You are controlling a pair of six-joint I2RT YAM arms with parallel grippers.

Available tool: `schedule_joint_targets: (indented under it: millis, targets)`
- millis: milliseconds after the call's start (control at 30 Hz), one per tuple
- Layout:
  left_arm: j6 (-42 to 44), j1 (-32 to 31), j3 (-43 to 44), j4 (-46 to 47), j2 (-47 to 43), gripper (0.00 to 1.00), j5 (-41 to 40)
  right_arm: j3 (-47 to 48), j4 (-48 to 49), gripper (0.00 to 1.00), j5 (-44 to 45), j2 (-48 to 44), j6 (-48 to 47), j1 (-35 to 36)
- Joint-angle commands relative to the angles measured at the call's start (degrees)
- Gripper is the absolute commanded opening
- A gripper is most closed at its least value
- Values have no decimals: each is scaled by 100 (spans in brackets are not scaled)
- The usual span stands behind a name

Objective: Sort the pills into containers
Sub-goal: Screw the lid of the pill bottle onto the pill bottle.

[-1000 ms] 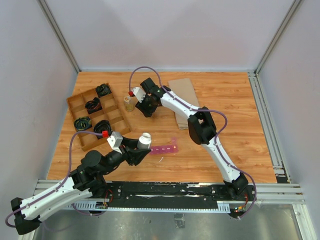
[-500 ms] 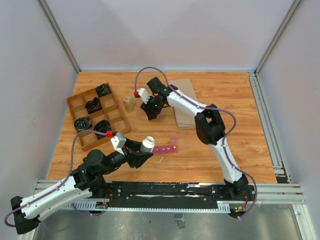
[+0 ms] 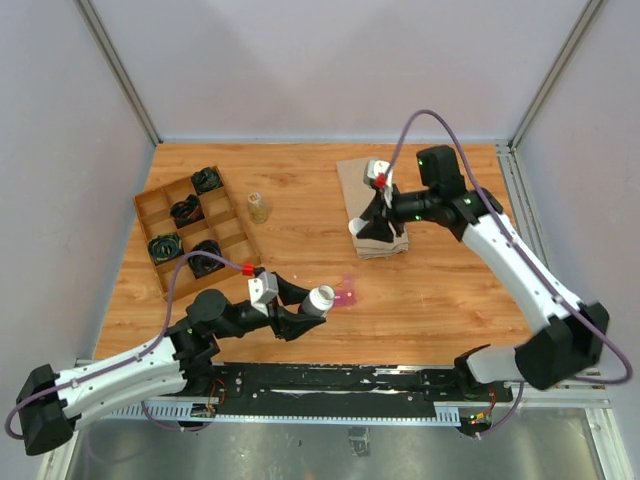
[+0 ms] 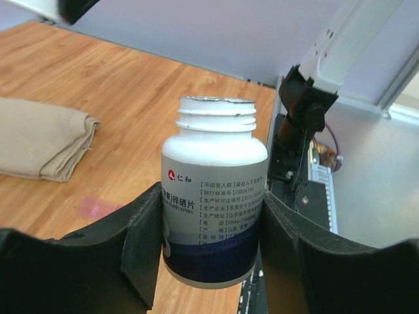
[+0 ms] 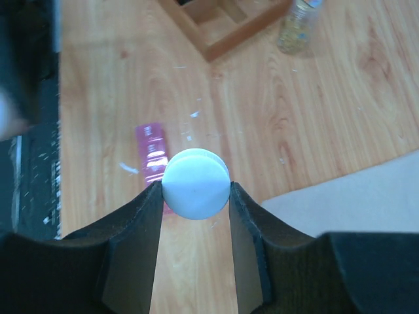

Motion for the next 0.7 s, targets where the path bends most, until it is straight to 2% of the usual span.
schedule_joint_targets:
  millis: [0, 200, 367, 500, 667]
  targets:
    - [795, 14, 18, 1147, 833, 0, 638, -852, -596, 15, -901, -1094, -1017, -65]
    - [1222, 21, 172, 1625, 1644, 0, 909, -1830, -660, 16, -1782, -2427, -1623, -217]
    - [1374, 21, 245, 1676, 1982, 0, 1018, -2230, -695, 16, -2561, -2449, -2128, -216]
    - [1291, 13, 184, 1874, 2161, 0, 1031, -2461, -331, 17, -2468, -2480, -1932, -124]
    - [745, 14, 164, 2445, 2446, 0, 1123, -2632, -2, 17, -2278, -2452, -1784, 190]
